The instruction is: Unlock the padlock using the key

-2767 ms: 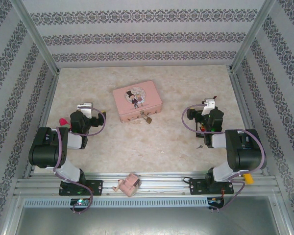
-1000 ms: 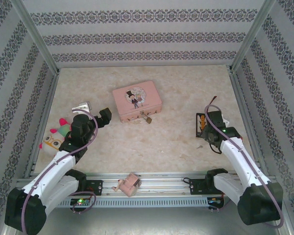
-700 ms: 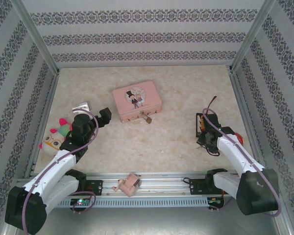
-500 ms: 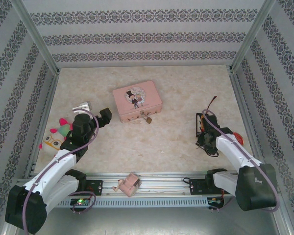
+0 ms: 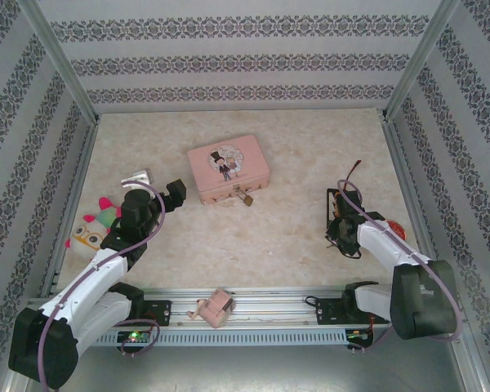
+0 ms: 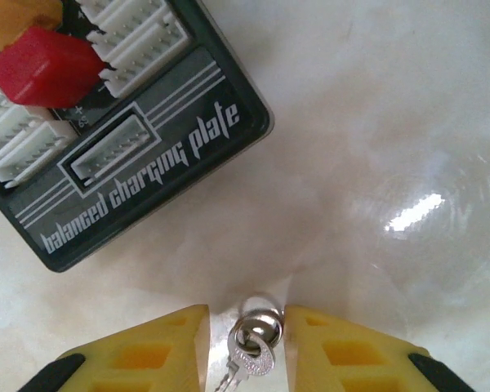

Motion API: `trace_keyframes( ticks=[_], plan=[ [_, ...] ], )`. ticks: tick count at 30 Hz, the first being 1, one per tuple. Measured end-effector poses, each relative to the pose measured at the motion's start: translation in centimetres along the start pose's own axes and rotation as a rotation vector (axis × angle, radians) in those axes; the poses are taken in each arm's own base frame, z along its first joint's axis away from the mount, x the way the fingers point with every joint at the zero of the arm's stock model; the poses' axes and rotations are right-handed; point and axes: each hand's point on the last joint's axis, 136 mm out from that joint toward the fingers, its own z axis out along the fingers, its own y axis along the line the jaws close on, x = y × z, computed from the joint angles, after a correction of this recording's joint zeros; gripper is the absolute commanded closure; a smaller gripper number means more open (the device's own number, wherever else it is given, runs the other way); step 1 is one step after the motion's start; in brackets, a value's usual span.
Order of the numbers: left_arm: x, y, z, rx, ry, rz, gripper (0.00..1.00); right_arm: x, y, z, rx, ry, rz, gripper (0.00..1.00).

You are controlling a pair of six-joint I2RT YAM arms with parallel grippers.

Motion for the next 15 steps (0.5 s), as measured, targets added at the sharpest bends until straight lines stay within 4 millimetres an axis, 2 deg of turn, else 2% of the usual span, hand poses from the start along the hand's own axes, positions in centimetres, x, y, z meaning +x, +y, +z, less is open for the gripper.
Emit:
trace_keyframes(
  ticks=[15],
  plan=[
    [0.01,-0.06,0.06,0.003,0.0,-0.003,0.01,-0.09,-0.09,0.25,0.004,0.006,0.017,0.72]
  ],
)
